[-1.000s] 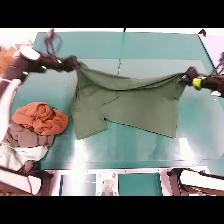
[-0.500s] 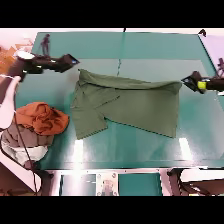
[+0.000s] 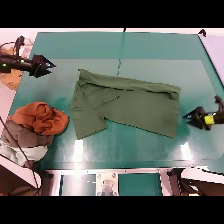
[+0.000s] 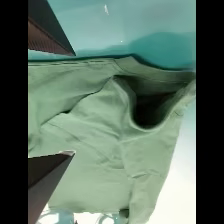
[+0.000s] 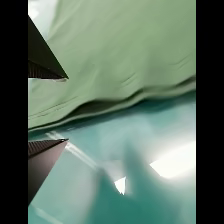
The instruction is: Fold the shirts.
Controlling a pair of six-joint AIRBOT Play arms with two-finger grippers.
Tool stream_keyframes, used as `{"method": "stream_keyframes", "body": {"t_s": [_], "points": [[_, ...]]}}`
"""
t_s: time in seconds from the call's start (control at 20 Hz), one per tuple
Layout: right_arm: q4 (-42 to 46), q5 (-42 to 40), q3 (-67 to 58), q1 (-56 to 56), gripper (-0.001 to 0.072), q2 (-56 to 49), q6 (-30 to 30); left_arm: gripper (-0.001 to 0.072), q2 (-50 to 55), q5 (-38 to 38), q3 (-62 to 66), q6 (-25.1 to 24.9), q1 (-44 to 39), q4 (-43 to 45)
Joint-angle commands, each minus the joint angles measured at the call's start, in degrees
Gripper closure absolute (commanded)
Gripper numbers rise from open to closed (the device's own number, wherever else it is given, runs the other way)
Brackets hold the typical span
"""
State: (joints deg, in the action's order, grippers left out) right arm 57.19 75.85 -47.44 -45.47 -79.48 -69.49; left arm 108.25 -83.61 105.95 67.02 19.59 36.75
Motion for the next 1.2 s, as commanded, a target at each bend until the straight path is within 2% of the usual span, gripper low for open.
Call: {"method": "stream_keyframes", "body": {"t_s": [0.0, 0.2, 0.3, 0.4, 0.45, 0.65, 0.8, 0.95, 1.15], "points": [[0.8, -1.4, 9.2, 0.8, 0.0283, 0.6, -0.3, 0.0033, 0.0, -1.8, 0.3, 0.4, 0.5, 0.6], [0.5, -2.0, 11.2, 4.5, 0.0286, 0.6, -0.8, 0.0033, 0.0, -3.0, 0.3, 0.4, 0.5, 0.6], [-1.6, -3.0, 11.1, 6.2, 0.0351, 0.6, -0.3, 0.0033, 0.0, -3.7, 0.3, 0.4, 0.5, 0.5], [-3.9, -4.2, 10.1, 7.5, 0.0675, 0.6, 1.4, 0.0033, 0.0, -4.4, 0.3, 0.7, 0.5, 0.5], [-3.6, -4.7, 8.3, 7.7, 0.0699, 0.6, 1.4, 0.0033, 0.0, -5.0, 0.3, 1.2, 0.5, 0.5], [-3.4, -10.4, -3.1, 5.2, 0.0701, 0.3, -2.6, 0.0033, 0.0, -8.8, 0.3, 3.3, -0.4, 1.1], [-3.4, -10.1, -8.3, 4.7, 0.0701, -2.3, -2.6, 0.0033, 0.0, -10.3, -1.1, 5.7, -4.4, 7.6], [-3.4, -10.1, -8.4, 5.0, 0.0701, -4.7, -1.7, 0.0033, 0.0, -11.7, -8.6, 9.1, -10.4, 14.4], [-3.4, -10.1, -8.3, 5.0, 0.0700, -5.8, 0.0, 0.0033, 0.0, -9.7, -22.2, 9.5, -18.0, 15.7]]}}
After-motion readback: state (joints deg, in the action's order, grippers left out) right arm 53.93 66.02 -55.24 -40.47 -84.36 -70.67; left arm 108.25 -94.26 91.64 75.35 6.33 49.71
